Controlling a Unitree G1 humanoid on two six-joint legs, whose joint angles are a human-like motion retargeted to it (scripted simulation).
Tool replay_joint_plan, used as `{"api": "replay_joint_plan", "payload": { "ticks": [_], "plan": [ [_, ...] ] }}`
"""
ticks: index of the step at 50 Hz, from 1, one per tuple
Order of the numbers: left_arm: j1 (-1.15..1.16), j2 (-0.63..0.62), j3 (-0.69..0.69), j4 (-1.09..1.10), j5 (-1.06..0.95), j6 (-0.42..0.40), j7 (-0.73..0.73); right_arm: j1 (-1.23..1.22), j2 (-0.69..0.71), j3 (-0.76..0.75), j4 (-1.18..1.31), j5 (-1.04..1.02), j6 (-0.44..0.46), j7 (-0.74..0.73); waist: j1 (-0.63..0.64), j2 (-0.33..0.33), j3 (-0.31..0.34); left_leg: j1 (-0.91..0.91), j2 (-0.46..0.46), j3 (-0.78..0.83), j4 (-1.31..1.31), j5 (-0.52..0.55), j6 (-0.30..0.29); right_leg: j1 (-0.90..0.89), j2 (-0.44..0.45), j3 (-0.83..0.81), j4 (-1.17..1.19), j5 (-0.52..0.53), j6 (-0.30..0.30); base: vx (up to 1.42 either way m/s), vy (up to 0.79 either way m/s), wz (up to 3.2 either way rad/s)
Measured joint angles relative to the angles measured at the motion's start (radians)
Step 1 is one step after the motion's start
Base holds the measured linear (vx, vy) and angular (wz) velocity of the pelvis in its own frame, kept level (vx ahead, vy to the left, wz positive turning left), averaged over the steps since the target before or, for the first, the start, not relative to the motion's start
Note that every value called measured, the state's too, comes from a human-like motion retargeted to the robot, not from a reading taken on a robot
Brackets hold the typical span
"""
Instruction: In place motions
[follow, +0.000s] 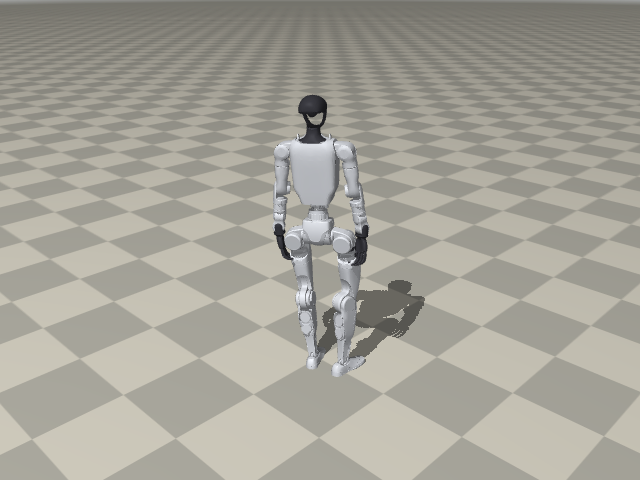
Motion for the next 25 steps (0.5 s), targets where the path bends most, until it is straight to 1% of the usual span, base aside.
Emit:
{"api": "replay_joint_plan", "payload": {
  "ticks": [13,25],
  "plan": [
    [-0.001,0.003,-0.001,-0.003,0.001,-0.002,0.000,-0.003,0.000,0.002,-0.010,-0.008,-0.003,-0.010,0.006,0.008,0.002,0.001,0.002,-0.016,0.003,0.004,0.005,-0.007,-0.011,0.010,0.055,-0.032,0.001,0.00,0.00,0.00],
    [0.005,0.009,0.006,0.002,0.003,-0.005,0.010,0.000,-0.008,0.000,-0.020,-0.026,-0.012,-0.010,0.011,0.007,0.001,0.002,-0.001,-0.025,0.005,0.006,0.011,-0.003,-0.016,0.008,0.066,-0.038,0.002,0.00,0.00,0.00]
  ]
}}
